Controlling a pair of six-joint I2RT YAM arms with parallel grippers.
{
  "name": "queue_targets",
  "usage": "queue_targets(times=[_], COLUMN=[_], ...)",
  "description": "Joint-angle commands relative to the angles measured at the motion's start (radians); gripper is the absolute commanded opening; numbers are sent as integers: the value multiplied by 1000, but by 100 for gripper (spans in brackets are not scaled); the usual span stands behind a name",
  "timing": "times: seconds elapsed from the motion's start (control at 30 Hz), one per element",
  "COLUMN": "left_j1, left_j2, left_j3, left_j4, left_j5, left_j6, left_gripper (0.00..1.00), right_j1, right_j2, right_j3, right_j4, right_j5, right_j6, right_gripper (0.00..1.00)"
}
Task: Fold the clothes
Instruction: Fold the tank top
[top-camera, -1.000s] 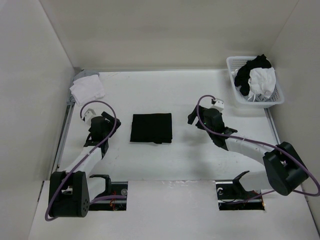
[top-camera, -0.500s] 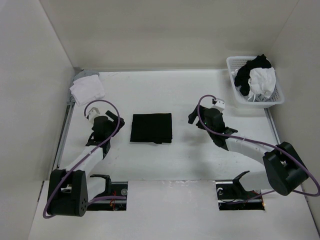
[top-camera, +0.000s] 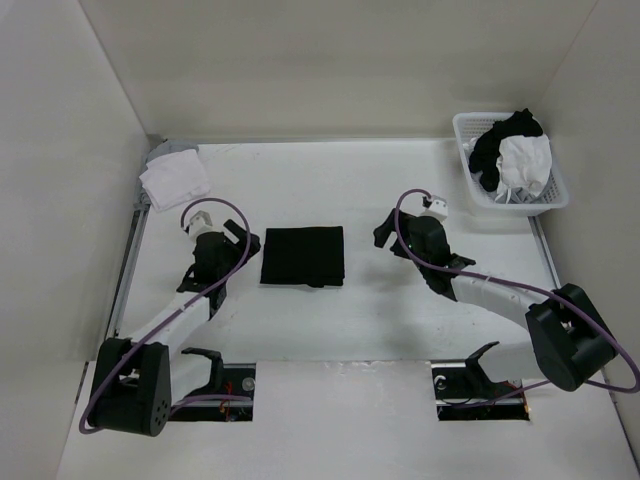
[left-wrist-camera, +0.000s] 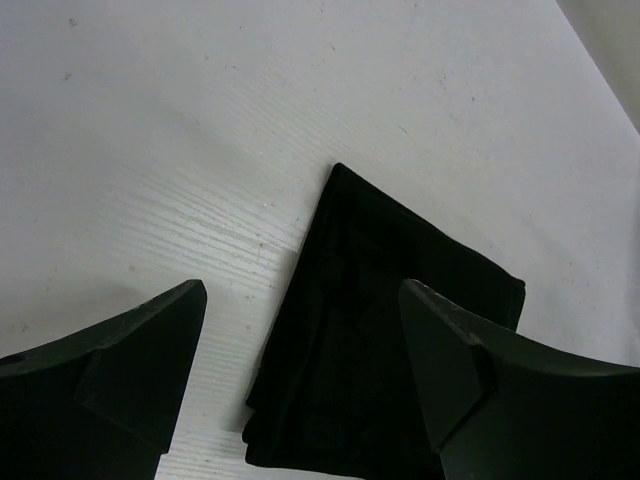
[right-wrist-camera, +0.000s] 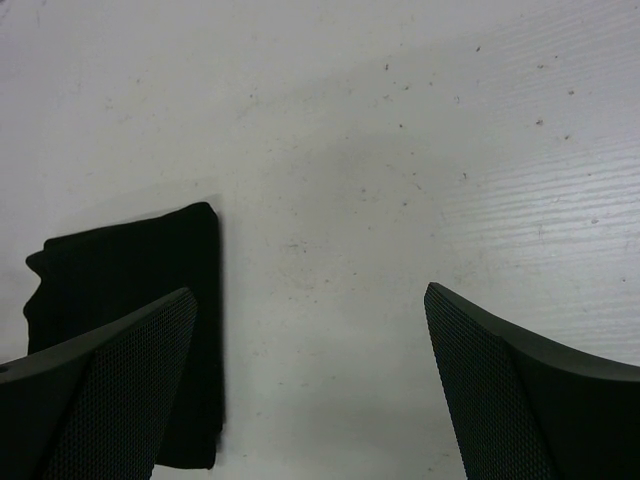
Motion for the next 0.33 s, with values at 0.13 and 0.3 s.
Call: queue_targets(times=[0.13, 0.3], left_j1=[-6, -17], left_j2=[-15, 17], left_j3=[30, 45], left_j4=[52, 63], left_j5=[32, 30], left_j6=[5, 19], left_gripper=[75, 75], right_j1=[-1, -9], right_j2=[7, 0], right_j3=[1, -7], right_j4=[58, 64], right_j5=[-34, -35], right_j6=[-4, 1], right_gripper=[100, 100])
